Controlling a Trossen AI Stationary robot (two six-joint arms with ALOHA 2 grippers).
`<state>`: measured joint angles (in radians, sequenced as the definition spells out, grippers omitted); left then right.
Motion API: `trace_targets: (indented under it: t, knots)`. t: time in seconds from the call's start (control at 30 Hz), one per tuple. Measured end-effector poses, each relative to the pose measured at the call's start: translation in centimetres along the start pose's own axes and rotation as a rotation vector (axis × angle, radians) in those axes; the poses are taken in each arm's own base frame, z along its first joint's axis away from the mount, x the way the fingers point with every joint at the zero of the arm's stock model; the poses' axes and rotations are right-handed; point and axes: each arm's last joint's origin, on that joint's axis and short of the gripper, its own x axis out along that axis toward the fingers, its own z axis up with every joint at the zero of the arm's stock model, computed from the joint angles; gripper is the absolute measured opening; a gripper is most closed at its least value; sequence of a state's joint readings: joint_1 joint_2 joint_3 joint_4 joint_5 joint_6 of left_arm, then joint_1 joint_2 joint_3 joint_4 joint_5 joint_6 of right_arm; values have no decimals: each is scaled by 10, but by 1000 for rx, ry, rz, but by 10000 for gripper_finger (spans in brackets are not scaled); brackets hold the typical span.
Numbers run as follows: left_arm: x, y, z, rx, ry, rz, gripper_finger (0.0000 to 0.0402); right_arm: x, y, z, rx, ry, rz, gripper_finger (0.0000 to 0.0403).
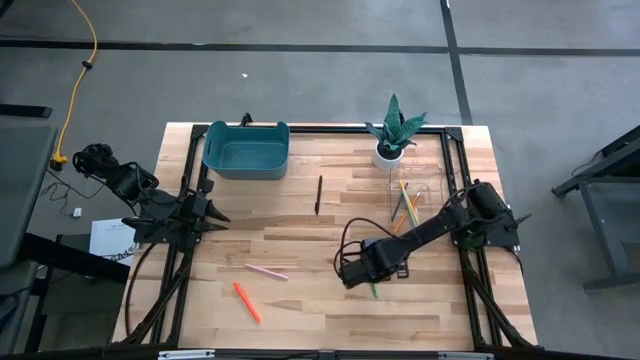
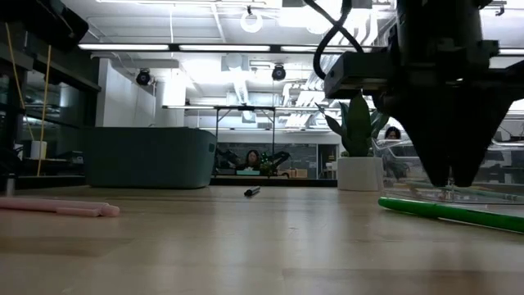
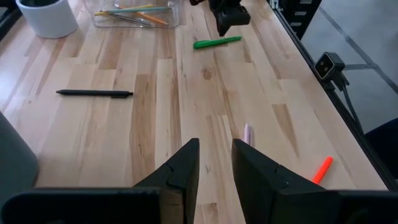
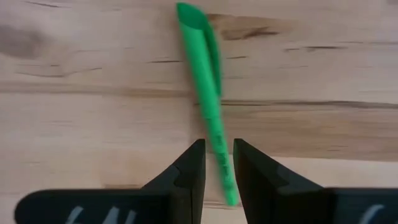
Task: Sort pens & pencils
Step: Put the green pen into the blue bin
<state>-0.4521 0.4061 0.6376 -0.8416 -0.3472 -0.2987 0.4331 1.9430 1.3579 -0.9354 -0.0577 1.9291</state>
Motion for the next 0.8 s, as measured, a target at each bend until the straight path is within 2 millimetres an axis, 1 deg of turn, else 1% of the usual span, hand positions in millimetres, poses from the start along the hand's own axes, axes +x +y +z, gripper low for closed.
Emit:
trace_targets:
  t: [0.2,0.6,0.8]
  knots:
    - [0,0,0,-1,4,-15,83,0,-2,-5,-13,17,-10,72]
    - [0,0,0,6,4,-15,83,1,-5,-21,-1,39,16,71]
    - [0,0,0,6,4,-15,83,1,-6,-22,-2,39,16,71]
